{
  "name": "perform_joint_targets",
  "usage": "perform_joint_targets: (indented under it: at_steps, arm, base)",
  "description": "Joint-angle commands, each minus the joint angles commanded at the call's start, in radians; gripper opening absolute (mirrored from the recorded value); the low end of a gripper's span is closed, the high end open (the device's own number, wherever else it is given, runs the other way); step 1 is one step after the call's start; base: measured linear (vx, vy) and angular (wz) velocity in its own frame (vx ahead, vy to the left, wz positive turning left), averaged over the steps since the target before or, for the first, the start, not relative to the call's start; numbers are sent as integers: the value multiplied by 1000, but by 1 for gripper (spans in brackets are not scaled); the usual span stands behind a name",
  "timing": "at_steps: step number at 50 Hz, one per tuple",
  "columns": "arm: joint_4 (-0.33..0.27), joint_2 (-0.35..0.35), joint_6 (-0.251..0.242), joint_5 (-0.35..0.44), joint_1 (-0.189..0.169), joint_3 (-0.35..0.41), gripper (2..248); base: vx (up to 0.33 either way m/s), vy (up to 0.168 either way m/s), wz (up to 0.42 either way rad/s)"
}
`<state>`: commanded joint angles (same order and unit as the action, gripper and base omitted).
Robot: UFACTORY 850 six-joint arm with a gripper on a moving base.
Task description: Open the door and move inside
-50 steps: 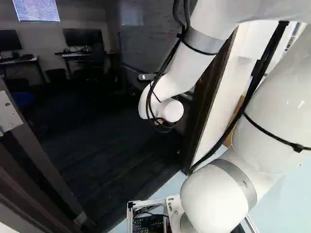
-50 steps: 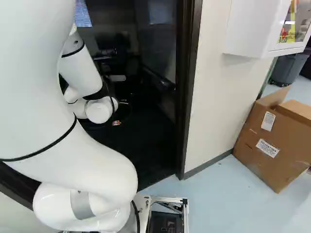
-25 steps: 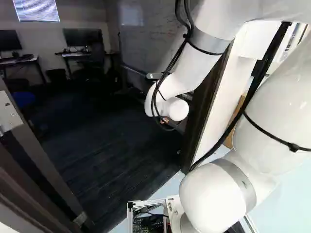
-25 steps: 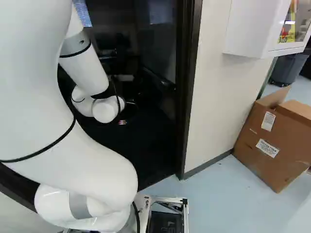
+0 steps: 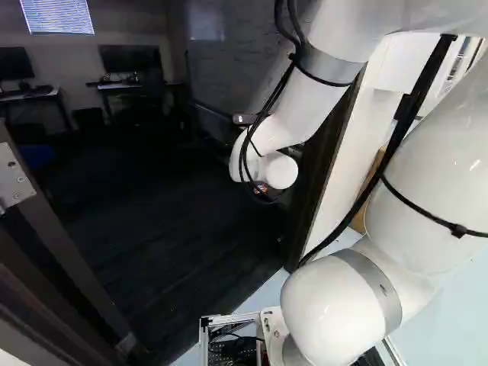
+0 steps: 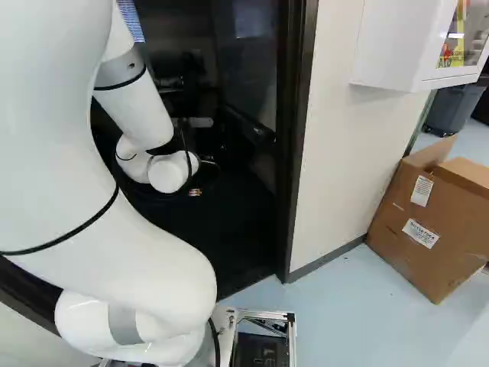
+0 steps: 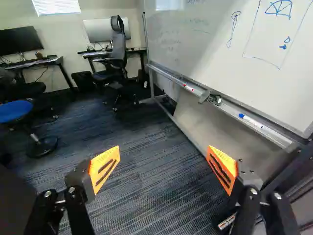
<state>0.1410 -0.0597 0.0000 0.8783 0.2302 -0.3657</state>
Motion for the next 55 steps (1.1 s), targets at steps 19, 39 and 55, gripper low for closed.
perform_joint_targets:
  at_steps: [19,39,55]
  arm:
    - [0,0,0,0,0,0,247]
    - [0,0,0,0,0,0,247]
    - [0,0,0,0,0,0,247]
  base:
    - [-3,1,15]
    - [-12,15,113]
    - [-5,2,49]
